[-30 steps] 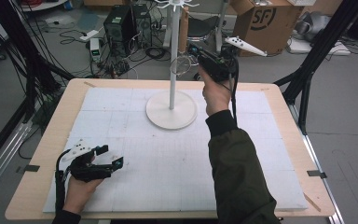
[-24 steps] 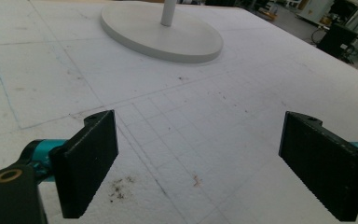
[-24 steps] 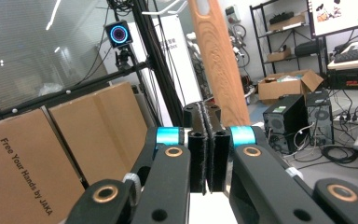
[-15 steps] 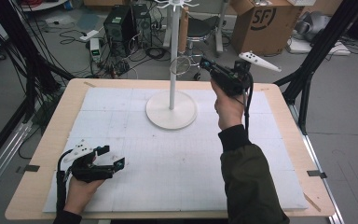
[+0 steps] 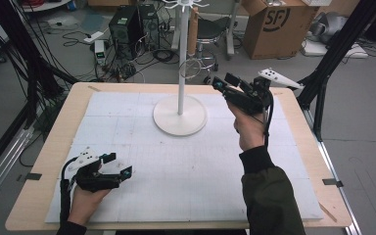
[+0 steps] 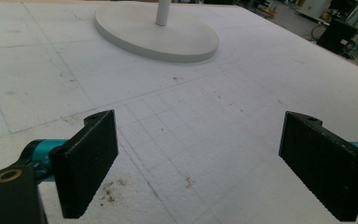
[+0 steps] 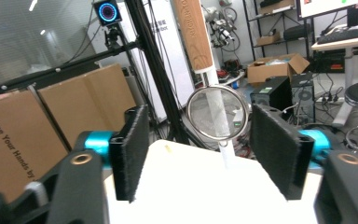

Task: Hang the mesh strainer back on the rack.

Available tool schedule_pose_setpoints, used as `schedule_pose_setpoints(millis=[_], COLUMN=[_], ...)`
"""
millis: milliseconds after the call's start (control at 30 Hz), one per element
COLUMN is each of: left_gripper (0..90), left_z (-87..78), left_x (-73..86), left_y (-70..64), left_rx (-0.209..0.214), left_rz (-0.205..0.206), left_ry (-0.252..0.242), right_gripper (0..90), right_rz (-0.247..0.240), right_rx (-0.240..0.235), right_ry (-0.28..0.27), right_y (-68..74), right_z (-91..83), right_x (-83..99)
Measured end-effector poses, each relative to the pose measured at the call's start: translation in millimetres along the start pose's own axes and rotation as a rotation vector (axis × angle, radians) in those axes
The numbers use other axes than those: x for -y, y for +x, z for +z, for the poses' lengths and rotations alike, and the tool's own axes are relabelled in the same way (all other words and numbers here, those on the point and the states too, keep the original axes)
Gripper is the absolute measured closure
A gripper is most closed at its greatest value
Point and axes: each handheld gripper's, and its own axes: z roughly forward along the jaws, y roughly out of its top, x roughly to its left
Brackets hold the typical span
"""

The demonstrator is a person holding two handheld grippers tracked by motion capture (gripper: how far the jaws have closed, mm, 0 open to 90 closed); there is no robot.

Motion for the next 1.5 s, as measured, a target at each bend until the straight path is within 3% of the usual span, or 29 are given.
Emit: schedule_pose_setpoints(millis=[367, 700, 1000, 1500], left_gripper=[12.3, 12.3, 12.3, 12.3], left_z=[0.8, 2.0, 3.6, 6.3], left_x=[-1.2, -4.7, -5.7, -6.3], left_y=[-1.8, -1.4, -1.1, -3.7], left_rx=[0.006, 0.014, 0.010, 0.012], left_rz=[0.003, 0.000, -0.001, 0.010], left_ry=[-0.009, -0.033, -0.037, -0.034], right_gripper=[30.4, 27.0, 26.3, 23.8], right_rz=[-0.017, 0.018, 0.007, 0.048], right_rx=[-0.011, -0.014, 0.000, 0.017], right_ry=[0.035, 0.036, 0.068, 0.107], right_y=[-2.9, -11.0, -12.0, -21.3], right_z=[-21.4, -42.9, -46.7, -62.4], right_x=[19.5, 42.5, 52.6, 87.1])
